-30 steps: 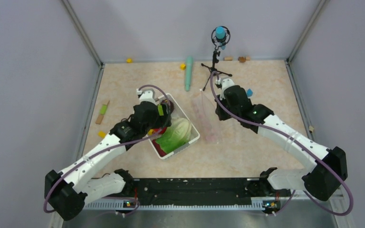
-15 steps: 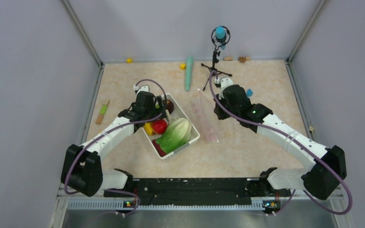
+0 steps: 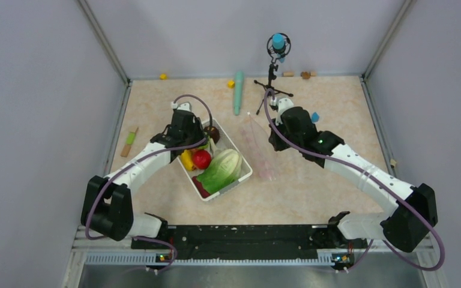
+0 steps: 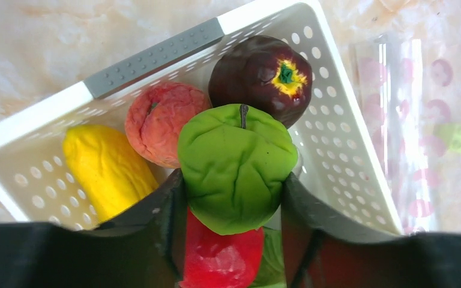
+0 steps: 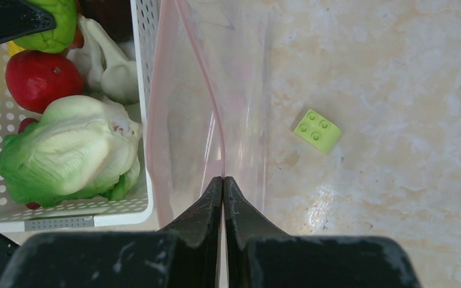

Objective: Place the food in the zip-top bag and seal the zipper
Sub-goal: Pick up the fake fruit from the bin, then place the fake fruit in the zipper food storage bag.

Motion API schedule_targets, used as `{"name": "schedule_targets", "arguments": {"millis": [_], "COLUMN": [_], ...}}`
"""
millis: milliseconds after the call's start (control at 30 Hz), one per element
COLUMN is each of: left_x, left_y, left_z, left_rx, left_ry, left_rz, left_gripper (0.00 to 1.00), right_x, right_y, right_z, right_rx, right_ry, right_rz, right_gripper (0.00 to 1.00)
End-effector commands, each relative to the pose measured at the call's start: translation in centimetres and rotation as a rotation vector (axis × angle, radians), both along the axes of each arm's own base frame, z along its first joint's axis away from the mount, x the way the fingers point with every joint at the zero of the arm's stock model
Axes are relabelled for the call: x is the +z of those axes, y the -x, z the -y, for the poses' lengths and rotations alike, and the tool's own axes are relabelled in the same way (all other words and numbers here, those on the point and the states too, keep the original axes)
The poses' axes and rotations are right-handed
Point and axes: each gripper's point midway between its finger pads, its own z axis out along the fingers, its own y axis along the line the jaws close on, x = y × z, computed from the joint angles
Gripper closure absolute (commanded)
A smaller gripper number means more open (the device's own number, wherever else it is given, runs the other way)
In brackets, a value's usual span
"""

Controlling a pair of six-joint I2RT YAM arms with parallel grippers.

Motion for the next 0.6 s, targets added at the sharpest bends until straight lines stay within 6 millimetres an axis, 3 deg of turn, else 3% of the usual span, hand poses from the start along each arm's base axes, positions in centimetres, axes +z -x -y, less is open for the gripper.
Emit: {"name": "schedule_targets", "arguments": {"millis": [0,133,200,333,567], "left_x": [2.4,3.3,4.4,8.7,16.3], "left_y": [-1.5,-1.0,-0.7,0.6,4.0], "left_z": [1.2,1.8,1.8,3.5,9.3], "left_rx": [-0.054,-0.084,-0.085,-0.174,-0.423], "left_ry": [0.027,0.053,0.072,0.179,0.399], "left_rz": [0.056,0.048,0.067,0.170,0.354], "left_gripper": [0.68,0.94,1.00,1.00,1.00], "right_x": [1.0,1.0,0.8,1.1,1.8], "right_y": [-0.7,-0.5,-0.5,-0.3,-0.2], "right_z": [-0.5,-0.6,-0.5,-0.7,-1.1], "right_rx": [0.006,0.010,0.008,0.008,0.012], "right_ry": [-0.027,-0.034,-0.038,-0.059,-0.095], "right_rz": [0.036,0.033,0.034,0.034,0.036], "right_gripper": [1.00,1.00,1.00,1.00,1.00]}}
